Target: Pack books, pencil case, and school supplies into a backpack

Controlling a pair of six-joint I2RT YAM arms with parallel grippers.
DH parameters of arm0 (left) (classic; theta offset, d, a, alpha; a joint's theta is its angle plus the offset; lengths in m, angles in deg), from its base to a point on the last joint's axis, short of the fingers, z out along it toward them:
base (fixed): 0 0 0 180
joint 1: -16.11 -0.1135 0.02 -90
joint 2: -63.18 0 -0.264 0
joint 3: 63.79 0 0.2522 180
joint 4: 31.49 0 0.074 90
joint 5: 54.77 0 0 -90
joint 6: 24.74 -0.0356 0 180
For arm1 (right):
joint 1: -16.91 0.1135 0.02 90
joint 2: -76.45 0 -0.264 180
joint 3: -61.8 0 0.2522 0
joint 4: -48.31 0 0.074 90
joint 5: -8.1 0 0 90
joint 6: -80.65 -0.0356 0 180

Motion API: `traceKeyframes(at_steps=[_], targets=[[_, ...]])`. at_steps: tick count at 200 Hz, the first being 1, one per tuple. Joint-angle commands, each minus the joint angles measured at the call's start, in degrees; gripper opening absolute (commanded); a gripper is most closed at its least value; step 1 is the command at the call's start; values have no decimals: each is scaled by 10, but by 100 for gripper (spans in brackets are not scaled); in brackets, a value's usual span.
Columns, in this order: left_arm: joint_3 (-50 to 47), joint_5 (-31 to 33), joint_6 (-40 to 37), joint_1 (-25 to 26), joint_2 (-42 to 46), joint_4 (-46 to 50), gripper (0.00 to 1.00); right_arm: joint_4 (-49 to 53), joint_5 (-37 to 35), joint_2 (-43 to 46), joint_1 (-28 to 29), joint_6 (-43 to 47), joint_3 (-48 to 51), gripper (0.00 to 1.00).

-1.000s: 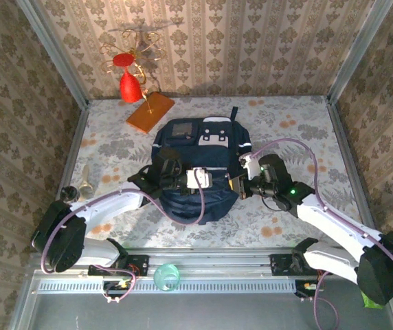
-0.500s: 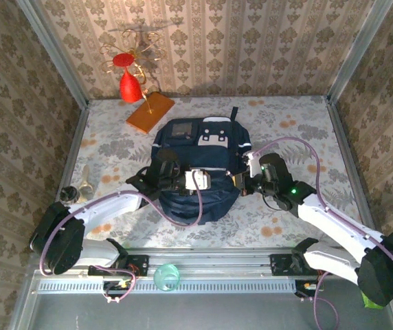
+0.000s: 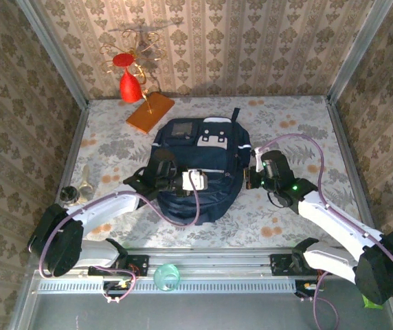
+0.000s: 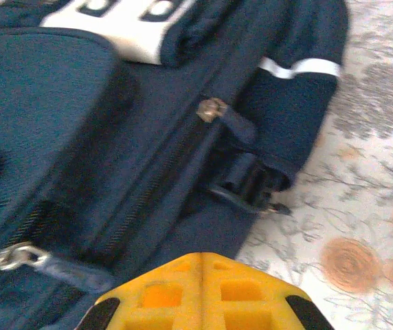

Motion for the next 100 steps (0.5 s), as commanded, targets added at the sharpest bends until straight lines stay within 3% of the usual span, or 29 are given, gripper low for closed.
traceKeyframes(at_steps=[1, 18, 43, 100], targets=[[-6, -35, -1, -15, 16, 18, 0, -44, 136, 23, 0, 41, 12, 12], [-7, -79, 8, -27, 20, 15, 0, -45, 190, 12, 0, 54, 7, 28], [-12, -135, 2, -46, 31, 17, 0, -48, 242, -17, -8, 62, 1, 40], [-13, -172, -14, -69, 31, 32, 0, -87, 288, -62, -12, 74, 10, 47]])
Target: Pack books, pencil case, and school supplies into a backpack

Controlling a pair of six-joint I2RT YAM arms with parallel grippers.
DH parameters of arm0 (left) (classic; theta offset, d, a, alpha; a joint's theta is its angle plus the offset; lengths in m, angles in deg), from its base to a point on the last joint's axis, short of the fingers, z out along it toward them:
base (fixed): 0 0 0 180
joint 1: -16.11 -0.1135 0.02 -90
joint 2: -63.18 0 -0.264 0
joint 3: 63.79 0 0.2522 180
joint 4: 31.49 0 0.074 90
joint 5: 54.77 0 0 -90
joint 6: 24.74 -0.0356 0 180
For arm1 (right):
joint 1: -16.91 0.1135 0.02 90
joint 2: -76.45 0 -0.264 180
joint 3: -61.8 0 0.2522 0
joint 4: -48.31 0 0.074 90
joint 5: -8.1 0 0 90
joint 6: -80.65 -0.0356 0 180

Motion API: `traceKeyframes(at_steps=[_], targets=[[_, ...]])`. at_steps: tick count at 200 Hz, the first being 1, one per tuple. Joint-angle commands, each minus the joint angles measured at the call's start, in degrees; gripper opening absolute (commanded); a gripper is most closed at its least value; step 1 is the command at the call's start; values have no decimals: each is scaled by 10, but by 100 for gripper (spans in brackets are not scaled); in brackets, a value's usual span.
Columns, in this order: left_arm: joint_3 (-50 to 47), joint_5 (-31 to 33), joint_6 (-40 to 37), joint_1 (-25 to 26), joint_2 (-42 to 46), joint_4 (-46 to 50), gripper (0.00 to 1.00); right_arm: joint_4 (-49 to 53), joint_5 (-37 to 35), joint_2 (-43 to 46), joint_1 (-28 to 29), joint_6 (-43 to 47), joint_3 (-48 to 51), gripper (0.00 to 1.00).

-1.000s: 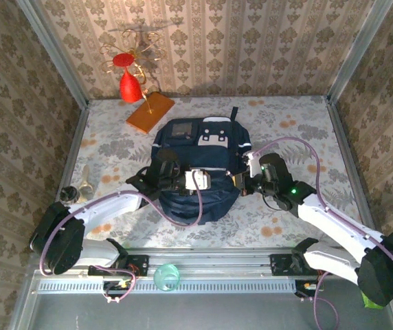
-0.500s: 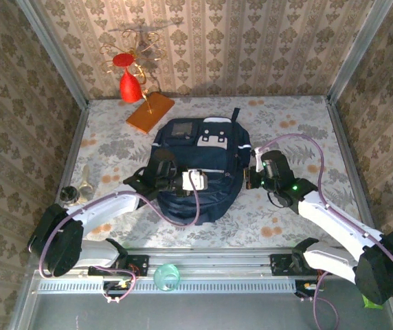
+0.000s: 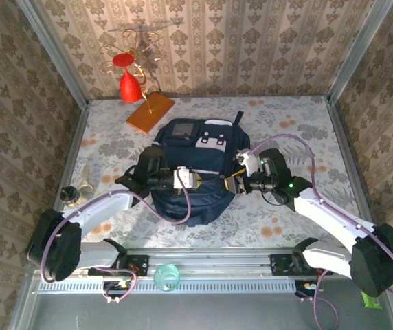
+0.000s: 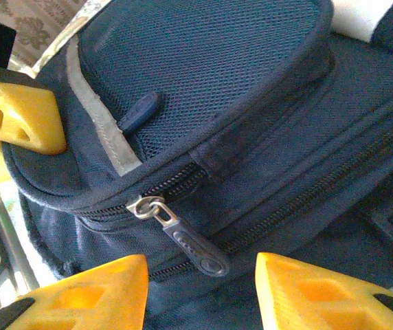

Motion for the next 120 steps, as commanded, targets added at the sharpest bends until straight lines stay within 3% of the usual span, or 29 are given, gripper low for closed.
traceKeyframes(at_steps=[1, 60, 120], targets=[[2, -54, -8, -6, 11, 13, 0, -37, 48, -19, -2, 14, 6, 47], [4, -54, 3, -6, 5, 4, 0, -65, 74, -65, -2, 8, 2, 40], [1, -33, -4, -6, 5, 7, 0, -47, 8, -23, -3, 5, 22, 2]])
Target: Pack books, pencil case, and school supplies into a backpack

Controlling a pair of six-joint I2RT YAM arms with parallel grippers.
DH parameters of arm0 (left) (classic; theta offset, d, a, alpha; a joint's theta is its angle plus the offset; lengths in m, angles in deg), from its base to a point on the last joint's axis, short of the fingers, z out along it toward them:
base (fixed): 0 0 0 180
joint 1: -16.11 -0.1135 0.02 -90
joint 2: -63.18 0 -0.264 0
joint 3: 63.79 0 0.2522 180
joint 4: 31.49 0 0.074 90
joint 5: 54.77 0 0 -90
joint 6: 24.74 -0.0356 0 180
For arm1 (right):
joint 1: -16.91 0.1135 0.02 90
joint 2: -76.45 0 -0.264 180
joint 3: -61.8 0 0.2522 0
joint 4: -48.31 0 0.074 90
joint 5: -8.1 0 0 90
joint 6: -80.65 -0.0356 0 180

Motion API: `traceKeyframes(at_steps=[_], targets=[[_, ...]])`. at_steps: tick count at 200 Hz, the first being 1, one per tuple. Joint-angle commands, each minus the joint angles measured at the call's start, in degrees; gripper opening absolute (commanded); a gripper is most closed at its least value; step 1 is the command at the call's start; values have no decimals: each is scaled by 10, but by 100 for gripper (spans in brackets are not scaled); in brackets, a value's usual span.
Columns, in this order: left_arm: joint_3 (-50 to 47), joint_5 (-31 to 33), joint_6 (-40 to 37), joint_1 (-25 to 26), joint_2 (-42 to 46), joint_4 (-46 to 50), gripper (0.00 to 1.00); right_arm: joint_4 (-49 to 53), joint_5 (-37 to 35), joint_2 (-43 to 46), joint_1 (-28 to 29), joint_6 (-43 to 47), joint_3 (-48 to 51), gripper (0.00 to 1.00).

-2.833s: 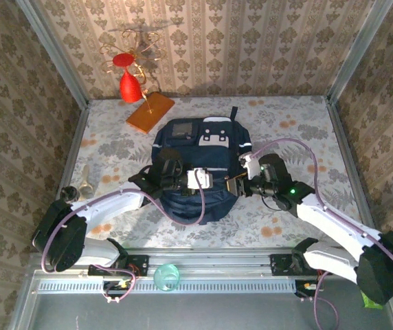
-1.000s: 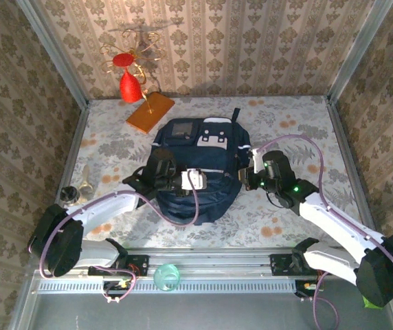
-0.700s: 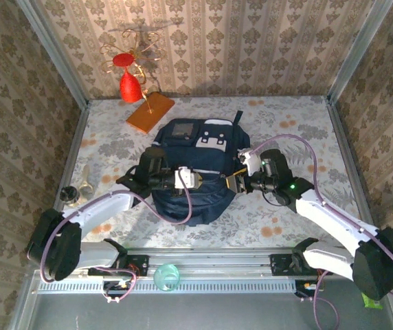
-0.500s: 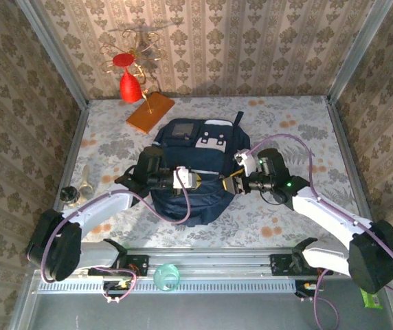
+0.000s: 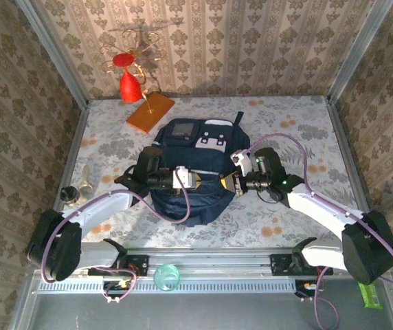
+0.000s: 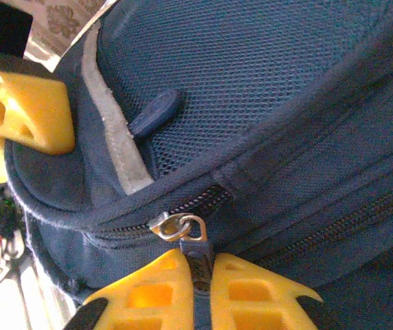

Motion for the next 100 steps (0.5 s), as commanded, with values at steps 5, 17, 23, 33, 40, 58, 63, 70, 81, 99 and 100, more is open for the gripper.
traceKeyframes(at_steps=[5, 17, 23, 33, 40, 58, 63, 70, 81, 99, 100], targets=[[1, -22, -4, -2, 6, 4, 0, 5, -51, 32, -3, 2, 22, 0], [-1, -18, -4, -2, 6, 3, 0, 10, -69, 42, -2, 0, 26, 0], [-1, -18, -4, -2, 6, 2, 0, 11, -79, 46, -3, -2, 28, 0], [-3, -16, -3, -2, 6, 2, 0, 16, -98, 50, -3, -7, 28, 0], [-5, -17, -2, -2, 7, 0, 0, 20, -109, 52, -4, -8, 27, 0], [-8, -18, 1, -2, 9, -5, 0, 19, -130, 54, -4, -14, 26, 0], [-9, -18, 1, -2, 9, -4, 0, 17, -133, 53, -4, -17, 26, 0], [-11, -18, 1, -2, 10, -4, 0, 15, -141, 51, -4, -21, 26, 0], [-12, -18, 2, -2, 13, -5, 0, 12, -156, 48, -4, -29, 23, 0], [-15, -24, 3, -2, 15, -4, 0, 12, -186, 42, -3, -41, 15, 0], [-15, -25, 3, -3, 15, -5, 0, 12, -188, 42, -4, -42, 15, 0]])
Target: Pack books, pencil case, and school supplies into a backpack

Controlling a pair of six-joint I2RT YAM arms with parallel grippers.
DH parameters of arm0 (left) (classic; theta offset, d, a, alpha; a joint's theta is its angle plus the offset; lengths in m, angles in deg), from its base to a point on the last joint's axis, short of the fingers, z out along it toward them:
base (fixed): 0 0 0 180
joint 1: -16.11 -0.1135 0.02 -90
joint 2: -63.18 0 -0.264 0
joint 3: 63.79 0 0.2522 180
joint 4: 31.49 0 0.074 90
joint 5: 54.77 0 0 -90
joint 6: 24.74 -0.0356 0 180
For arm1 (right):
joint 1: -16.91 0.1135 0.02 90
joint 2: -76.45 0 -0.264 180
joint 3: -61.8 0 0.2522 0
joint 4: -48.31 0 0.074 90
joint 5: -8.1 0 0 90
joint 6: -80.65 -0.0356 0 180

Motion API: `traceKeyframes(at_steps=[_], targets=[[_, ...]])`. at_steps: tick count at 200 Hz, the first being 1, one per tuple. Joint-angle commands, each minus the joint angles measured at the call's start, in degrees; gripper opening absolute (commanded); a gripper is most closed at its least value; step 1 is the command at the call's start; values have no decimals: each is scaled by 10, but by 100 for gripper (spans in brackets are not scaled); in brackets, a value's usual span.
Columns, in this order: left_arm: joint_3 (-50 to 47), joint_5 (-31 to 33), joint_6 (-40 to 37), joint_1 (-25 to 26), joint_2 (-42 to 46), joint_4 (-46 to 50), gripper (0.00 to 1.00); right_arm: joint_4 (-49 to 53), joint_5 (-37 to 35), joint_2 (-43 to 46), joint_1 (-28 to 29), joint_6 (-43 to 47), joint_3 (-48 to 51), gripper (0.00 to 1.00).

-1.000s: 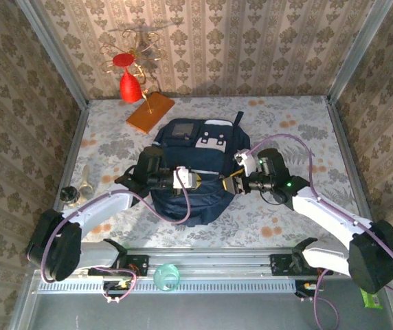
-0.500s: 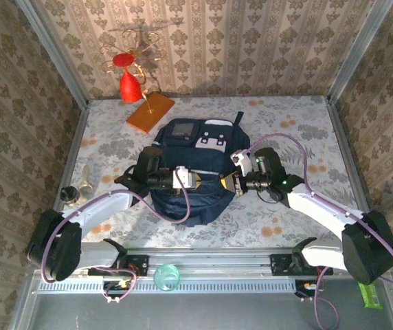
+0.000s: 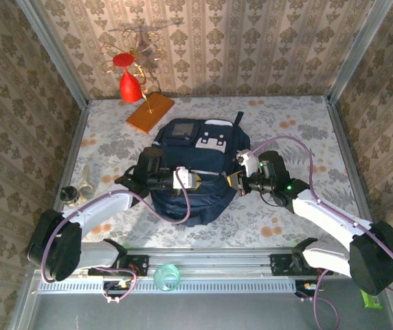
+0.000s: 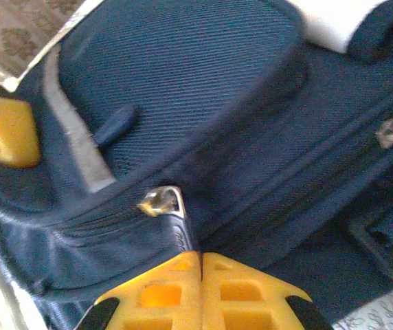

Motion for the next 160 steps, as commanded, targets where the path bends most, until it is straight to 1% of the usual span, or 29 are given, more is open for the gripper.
traceKeyframes(at_steps=[1, 22, 33, 48, 62, 73, 87, 109, 126, 160], targets=[[-10, -28, 4, -3, 15, 0, 0, 10, -89, -5, -5, -27, -7, 0], [-13, -35, 6, -2, 15, -1, 0, 22, -123, -15, -4, -41, -21, 0], [-15, -35, 8, -3, 15, -7, 0, 26, -128, -20, -4, -42, -26, 0], [-15, -33, 8, -2, 14, -10, 0, 27, -113, -17, -4, -30, -23, 0], [-14, -31, 8, -2, 14, -9, 0, 18, -72, 1, -5, -13, -9, 0], [-14, -28, 7, -2, 13, -9, 0, 13, -39, 18, -6, -9, 2, 10], [-13, -29, 6, -2, 12, -10, 0, 5, 19, 30, -12, -11, 12, 25], [-11, -30, 7, -3, 8, -11, 0, -4, 84, 14, -15, -16, 11, 39], [-12, -30, 7, -2, 9, -9, 0, 3, 100, -16, -15, -12, -6, 44], [-12, -32, 9, -2, 15, -8, 0, -3, 90, -59, -15, 4, -33, 46]])
